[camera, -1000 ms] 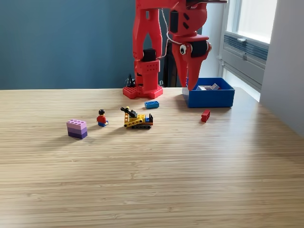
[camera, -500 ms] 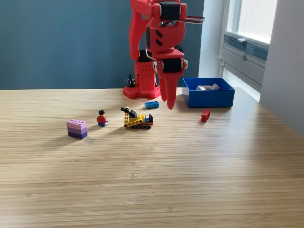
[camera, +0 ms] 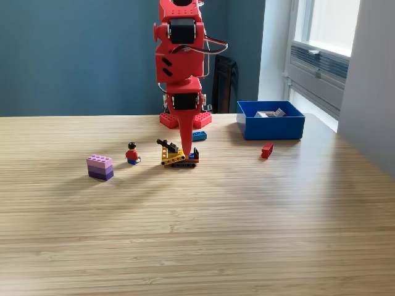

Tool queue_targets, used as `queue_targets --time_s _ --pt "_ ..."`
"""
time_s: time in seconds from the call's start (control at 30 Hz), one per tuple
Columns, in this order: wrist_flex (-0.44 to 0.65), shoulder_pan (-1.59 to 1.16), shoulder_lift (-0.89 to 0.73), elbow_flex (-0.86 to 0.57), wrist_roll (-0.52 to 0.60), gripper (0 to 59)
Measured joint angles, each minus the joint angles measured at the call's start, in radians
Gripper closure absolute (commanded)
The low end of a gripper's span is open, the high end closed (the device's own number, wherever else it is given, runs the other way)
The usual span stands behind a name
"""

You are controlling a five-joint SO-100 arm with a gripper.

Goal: Grasp a lego block and put it in the bin.

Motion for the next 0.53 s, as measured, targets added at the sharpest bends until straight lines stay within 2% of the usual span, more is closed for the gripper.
queue_targets --time_s 0.53 --pt "-0.138 -0.005 0.0 0.118 -0.015 29.1"
